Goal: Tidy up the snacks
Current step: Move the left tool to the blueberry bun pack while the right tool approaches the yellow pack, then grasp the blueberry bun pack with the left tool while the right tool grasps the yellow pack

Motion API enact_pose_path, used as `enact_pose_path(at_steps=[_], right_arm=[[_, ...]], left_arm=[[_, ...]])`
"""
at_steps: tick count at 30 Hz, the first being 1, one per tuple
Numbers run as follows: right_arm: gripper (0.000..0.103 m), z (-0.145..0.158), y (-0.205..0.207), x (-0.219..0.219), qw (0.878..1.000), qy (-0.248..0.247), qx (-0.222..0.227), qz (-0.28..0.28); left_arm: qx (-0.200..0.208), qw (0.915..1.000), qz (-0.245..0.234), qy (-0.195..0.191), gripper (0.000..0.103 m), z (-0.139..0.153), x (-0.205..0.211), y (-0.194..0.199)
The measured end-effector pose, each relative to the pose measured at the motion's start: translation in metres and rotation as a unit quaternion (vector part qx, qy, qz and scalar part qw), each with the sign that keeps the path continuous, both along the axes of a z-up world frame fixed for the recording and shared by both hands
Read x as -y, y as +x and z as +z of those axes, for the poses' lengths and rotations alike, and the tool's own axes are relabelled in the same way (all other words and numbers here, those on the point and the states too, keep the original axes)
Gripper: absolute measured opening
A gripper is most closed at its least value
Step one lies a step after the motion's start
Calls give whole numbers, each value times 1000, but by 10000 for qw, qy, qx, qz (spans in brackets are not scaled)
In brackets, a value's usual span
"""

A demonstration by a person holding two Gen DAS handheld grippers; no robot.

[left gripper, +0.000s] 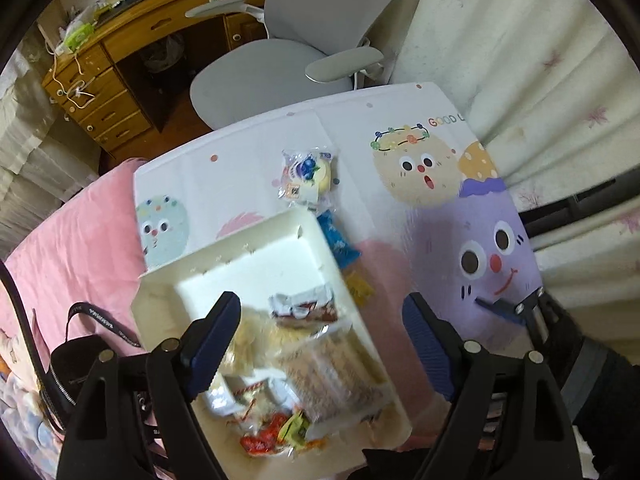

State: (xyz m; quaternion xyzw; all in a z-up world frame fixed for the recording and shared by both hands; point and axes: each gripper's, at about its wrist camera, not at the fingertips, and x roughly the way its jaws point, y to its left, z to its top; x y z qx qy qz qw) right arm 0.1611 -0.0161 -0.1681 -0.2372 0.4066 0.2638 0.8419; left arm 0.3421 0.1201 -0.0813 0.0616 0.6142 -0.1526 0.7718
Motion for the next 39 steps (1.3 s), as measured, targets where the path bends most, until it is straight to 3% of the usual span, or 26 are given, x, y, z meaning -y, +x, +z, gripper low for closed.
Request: enact_pose_path(at_steps=[9,18,23,28,39], right_arm=[[80,-32,27,-3,9990,42,209,397],[80,-63,53,-5,9983,182,51,544],[77,-79,61,-11,9973,288,-57,672],[69,-93,67,-18,9956,314,-155,869],[58,-110,82,-21,9934,514,-347,963]], left_arm=[[-292,9989,43,360,82,-33,32,70],[-785,9951,153,588,82,-94,46,126],[-937,9931,158,694,82,-125,52,145],[-1085,9915,196,688,82,-155,56,159],[-1242,9884,197,852,82,-196,59,174]])
